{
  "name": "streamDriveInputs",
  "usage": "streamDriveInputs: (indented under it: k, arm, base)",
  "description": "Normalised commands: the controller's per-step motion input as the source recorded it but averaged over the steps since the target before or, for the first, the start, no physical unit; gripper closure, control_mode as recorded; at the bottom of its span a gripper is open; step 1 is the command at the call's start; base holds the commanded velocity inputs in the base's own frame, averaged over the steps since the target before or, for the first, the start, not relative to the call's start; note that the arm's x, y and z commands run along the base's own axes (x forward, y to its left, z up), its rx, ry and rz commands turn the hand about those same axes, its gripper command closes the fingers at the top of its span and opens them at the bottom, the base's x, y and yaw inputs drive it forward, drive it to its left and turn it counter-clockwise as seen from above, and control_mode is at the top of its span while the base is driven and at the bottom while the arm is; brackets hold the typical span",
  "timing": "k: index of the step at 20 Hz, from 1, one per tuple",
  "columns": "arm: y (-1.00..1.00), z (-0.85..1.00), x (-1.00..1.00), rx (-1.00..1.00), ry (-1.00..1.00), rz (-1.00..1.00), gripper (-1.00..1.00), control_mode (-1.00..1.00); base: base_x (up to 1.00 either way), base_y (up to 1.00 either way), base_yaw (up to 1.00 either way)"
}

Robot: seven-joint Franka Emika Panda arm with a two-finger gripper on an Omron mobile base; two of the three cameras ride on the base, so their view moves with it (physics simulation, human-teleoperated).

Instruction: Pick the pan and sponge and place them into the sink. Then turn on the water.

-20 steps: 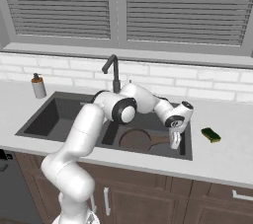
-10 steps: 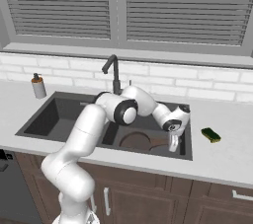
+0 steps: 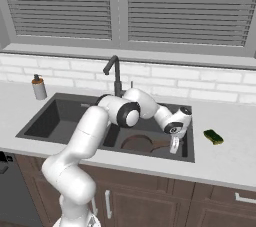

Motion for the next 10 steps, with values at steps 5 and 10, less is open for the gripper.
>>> streamDriveInputs:
  k: [5, 10]
  arm:
    - [0.01, -0.49, 0.07, -0.06, -0.10, -0.01, 1.00, -1.00]
    - [0.08, -0.42, 0.00, -0.02, -0.10, 0.00, 1.00, -1.00]
  base:
    - [0.00, 0.00, 0.00]
    - [0.00, 0.00, 0.00]
